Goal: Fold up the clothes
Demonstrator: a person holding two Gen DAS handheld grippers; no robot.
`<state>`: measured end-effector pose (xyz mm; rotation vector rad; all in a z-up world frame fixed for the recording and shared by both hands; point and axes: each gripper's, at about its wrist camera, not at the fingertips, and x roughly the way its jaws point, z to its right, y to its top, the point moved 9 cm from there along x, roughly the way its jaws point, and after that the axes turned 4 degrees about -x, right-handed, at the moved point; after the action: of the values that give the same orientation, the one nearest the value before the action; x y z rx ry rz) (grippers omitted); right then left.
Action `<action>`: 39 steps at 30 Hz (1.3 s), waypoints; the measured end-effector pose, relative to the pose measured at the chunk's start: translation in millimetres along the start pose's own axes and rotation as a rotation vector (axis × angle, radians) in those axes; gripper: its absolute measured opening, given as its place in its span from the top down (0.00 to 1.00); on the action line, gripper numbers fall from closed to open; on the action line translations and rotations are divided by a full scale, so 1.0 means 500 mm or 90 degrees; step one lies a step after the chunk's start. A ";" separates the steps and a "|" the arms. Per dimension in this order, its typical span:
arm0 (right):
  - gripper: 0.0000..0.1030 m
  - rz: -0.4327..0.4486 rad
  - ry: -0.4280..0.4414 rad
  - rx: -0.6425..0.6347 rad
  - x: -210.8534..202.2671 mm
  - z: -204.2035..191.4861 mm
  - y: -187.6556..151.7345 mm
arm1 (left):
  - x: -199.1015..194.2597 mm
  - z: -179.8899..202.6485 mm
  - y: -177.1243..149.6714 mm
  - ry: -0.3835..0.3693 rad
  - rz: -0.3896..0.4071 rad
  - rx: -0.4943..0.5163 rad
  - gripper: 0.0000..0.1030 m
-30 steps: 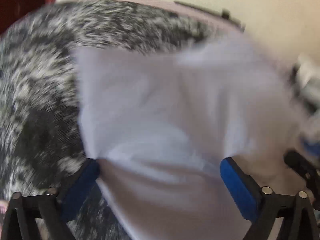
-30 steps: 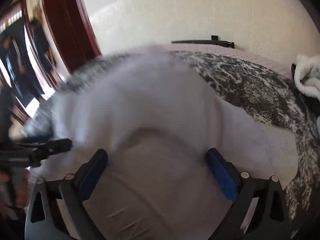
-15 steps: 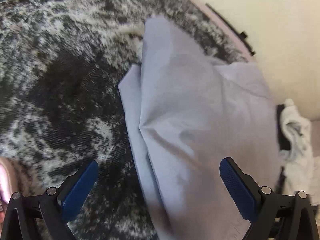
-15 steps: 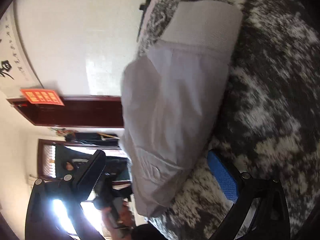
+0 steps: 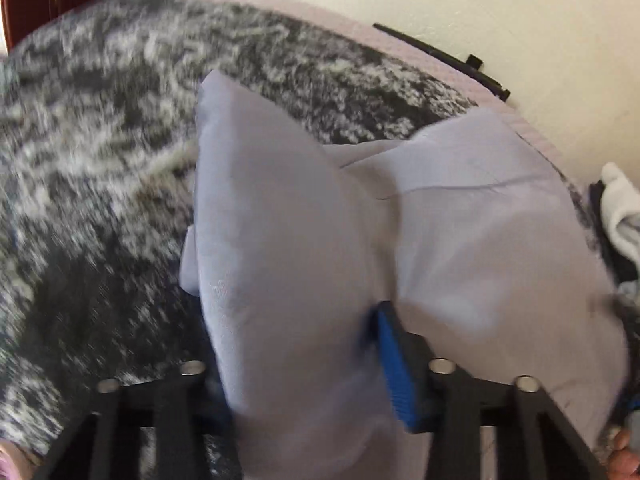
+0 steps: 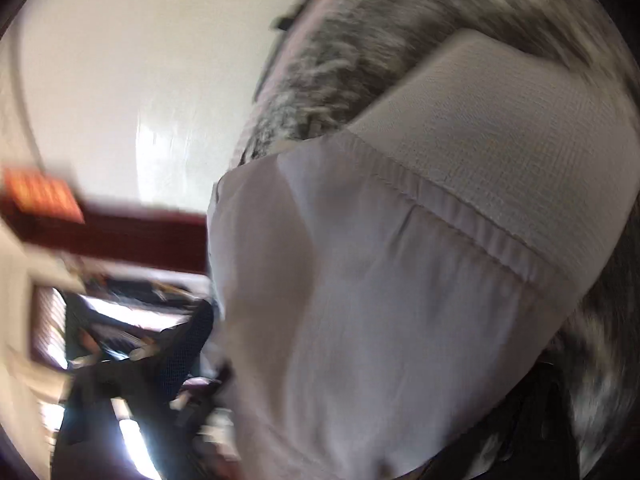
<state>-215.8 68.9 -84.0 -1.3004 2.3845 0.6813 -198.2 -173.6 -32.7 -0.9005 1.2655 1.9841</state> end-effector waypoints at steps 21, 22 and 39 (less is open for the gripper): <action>0.47 0.037 0.107 -0.333 0.347 -0.609 0.159 | -0.139 -0.335 0.637 0.185 0.122 0.060 0.12; 0.30 0.004 0.054 -0.326 0.425 -0.586 0.179 | -0.090 -0.399 0.634 0.242 0.084 0.025 0.17; 0.30 0.010 -0.263 -0.636 -0.011 -0.272 -0.231 | -0.437 -0.260 0.202 0.174 0.312 0.010 0.01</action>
<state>-123.6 -56.8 2.9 -1.2464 1.7096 2.0680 -122.3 -359.0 153.4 -0.9432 1.7924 2.2675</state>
